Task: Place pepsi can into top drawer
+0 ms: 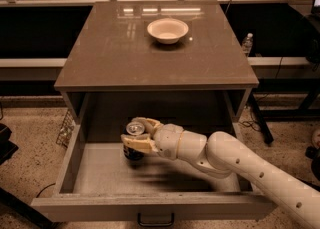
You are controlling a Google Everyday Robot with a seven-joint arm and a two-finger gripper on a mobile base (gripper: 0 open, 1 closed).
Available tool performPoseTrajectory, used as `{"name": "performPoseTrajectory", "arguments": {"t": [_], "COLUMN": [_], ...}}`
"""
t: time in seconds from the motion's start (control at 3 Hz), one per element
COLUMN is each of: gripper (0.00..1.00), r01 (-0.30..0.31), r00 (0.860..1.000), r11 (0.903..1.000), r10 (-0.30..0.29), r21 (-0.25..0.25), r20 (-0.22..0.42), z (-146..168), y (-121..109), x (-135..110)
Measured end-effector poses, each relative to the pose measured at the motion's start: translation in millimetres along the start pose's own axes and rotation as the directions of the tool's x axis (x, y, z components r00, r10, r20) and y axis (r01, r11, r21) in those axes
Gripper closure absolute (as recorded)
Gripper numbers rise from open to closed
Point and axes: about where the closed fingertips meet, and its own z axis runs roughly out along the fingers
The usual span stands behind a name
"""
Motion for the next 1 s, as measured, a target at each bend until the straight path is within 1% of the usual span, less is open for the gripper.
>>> {"name": "performPoseTrajectory", "arguments": {"t": [0.33,0.67,1.0], "gripper": [0.05,0.0,0.0], "r01": [0.001,0.001,0.001], "r00": [1.0,1.0,1.0], "r11": [1.0,1.0,1.0], "r10": [-0.001,-0.001,-0.001], "r21": [-0.003,-0.005,-0.005], "r20": [0.0,0.0,0.0], "z": [1.3,2.1,2.1], "y": [1.2,2.0,2.0], "x": [-0.3,-0.5,-0.6]}}
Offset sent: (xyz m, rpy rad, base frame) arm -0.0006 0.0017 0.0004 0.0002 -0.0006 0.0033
